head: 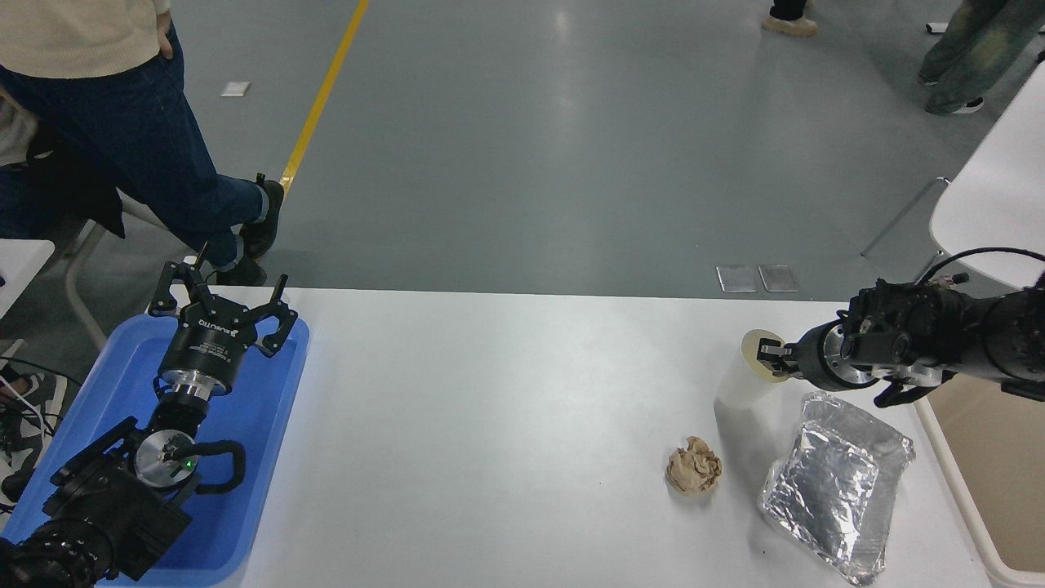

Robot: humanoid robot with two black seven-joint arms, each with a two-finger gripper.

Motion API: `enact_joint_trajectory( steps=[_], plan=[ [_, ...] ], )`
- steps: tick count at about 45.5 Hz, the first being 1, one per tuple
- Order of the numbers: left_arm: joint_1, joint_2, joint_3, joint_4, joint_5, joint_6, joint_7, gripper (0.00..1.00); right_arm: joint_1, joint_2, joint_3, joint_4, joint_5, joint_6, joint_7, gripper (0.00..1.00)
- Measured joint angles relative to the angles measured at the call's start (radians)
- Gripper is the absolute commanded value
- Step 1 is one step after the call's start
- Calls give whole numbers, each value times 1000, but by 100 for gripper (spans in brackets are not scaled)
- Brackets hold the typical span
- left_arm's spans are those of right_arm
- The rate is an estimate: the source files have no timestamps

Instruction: Pick up paper cup place in dustbin

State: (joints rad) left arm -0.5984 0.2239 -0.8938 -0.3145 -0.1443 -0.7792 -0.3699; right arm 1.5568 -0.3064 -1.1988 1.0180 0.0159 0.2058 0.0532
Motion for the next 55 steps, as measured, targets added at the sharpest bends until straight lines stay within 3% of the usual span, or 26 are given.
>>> enact_joint_trajectory(
  steps=[30,55],
  plan=[
    [0,0,1,0,0,0,0,100,586,-129,-92,328,-95,400,8,0],
    [0,0,1,0,0,0,0,100,890,-226,-149,440,-186,490,0,0]
  ],
)
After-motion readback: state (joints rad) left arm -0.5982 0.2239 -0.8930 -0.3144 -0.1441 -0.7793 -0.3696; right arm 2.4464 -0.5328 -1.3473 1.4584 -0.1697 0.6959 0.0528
